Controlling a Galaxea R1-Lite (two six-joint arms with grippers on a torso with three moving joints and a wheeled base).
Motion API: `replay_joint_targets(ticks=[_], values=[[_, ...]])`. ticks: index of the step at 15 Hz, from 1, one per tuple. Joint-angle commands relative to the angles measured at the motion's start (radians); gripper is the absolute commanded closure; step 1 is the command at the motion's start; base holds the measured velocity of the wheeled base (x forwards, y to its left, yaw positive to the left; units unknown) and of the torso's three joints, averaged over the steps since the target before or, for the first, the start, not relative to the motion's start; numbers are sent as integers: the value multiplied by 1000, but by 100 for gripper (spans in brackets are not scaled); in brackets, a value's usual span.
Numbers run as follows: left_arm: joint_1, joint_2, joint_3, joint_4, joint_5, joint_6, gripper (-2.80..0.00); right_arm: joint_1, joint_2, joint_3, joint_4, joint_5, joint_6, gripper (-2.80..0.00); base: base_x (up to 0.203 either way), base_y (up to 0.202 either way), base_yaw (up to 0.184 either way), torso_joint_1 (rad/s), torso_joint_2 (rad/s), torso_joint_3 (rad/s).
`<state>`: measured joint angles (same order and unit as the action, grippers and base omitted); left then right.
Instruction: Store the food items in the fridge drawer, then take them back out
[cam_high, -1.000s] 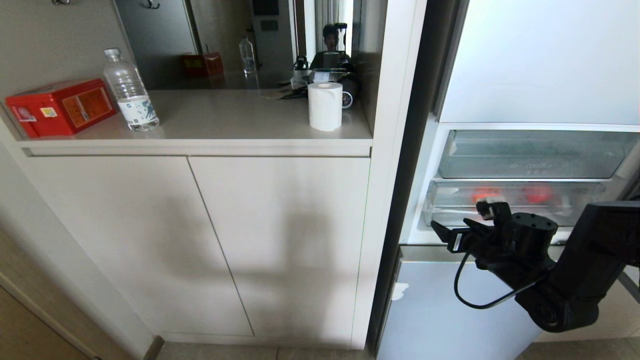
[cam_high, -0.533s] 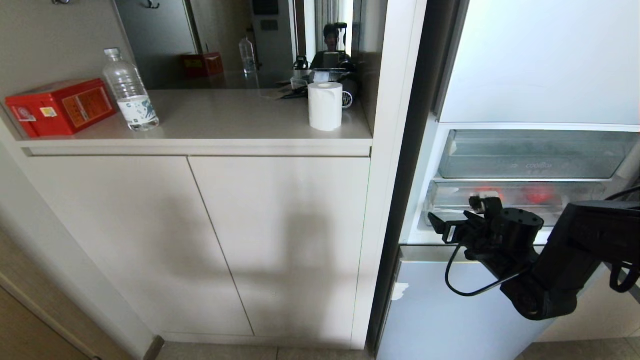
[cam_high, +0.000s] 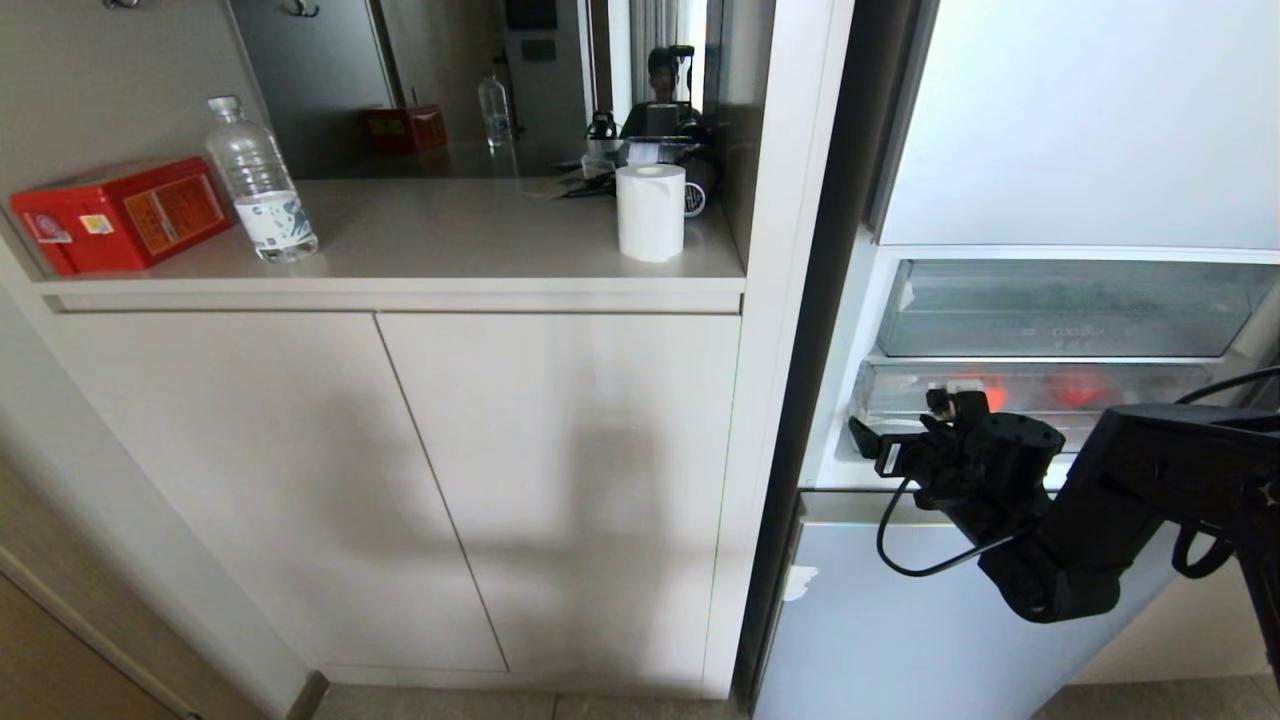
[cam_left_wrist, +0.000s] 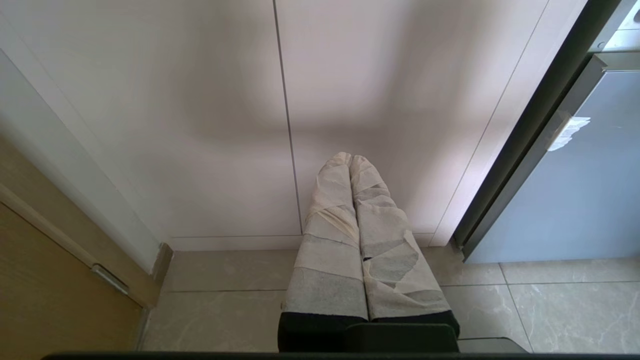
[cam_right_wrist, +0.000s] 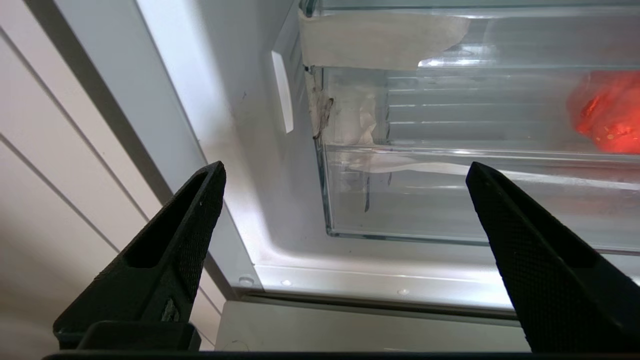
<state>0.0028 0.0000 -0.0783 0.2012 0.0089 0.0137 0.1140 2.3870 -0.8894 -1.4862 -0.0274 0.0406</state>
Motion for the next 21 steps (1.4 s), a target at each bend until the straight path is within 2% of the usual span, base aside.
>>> replay_joint_targets(ticks=[1, 10, 21], values=[[0, 0, 0, 1, 0, 0, 0, -2, 13, -21, -8, 0, 4, -280, 0, 0, 0, 0, 0, 0], [0, 0, 0, 1, 0, 0, 0, -11, 8, -84, 20, -14, 8, -280, 0, 0, 0, 0, 0, 0], [0, 0, 0, 1, 0, 0, 0, -13, -36, -72, 20, -20, 10, -280, 0, 0, 0, 0, 0, 0]])
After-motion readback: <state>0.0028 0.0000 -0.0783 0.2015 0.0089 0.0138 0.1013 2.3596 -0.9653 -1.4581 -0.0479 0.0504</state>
